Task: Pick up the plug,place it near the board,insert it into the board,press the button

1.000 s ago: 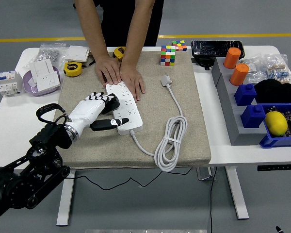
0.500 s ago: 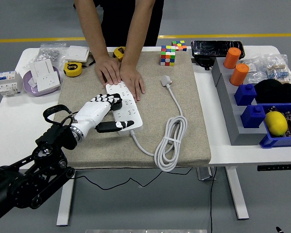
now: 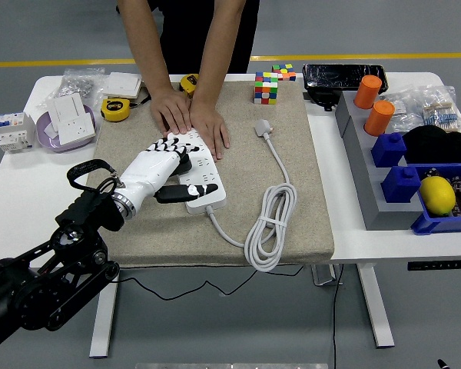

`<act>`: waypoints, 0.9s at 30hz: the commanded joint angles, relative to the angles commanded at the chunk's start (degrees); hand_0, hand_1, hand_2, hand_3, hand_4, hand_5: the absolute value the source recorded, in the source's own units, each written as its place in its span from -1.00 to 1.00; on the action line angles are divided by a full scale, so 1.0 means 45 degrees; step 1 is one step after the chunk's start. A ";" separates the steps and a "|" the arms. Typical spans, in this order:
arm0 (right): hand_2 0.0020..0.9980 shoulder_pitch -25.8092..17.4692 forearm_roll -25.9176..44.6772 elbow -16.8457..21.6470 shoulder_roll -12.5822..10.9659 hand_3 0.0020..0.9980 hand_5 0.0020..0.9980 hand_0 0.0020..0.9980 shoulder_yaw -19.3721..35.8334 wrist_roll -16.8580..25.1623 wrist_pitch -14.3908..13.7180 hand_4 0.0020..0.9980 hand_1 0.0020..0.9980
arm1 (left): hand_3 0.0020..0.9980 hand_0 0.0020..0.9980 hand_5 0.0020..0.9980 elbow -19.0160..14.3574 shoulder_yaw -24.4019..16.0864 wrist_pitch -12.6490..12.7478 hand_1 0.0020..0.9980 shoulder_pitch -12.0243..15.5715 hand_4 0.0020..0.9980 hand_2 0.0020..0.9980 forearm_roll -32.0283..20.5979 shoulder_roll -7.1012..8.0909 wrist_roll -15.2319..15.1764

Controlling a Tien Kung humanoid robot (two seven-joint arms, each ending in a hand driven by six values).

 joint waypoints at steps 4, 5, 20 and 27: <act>0.57 -0.0008 0.0022 0.0000 0.0001 0.60 1.00 0.92 -0.0040 0.0004 0.0004 1.00 0.69 | 0.81 1.00 0.90 -0.1293 -0.0162 -0.0336 0.87 0.0141 1.00 0.77 0.0602 -0.0037 0.0804; 0.57 -0.0014 0.0022 0.0000 -0.0002 0.60 1.00 0.92 -0.0037 0.0004 0.0004 1.00 0.69 | 0.81 1.00 0.90 -0.1665 -0.0239 -0.0543 0.87 0.0188 1.00 0.77 0.0868 -0.0050 0.1080; 0.57 -0.0001 0.0063 0.0000 0.0015 0.60 1.00 0.92 -0.0002 0.0009 -0.0002 1.00 0.68 | 0.68 -0.68 -0.80 -0.3594 -0.0494 -0.3696 -0.90 0.0335 -0.08 -0.69 0.0341 -0.0019 0.3096; 0.57 -0.0012 0.0077 0.0000 0.0042 0.60 1.00 0.92 -0.0037 0.0007 0.0003 1.00 0.69 | 0.83 -0.70 -0.84 -0.2285 0.0044 -0.3893 -0.92 0.0104 -0.07 -0.70 -0.0162 -0.0176 0.3064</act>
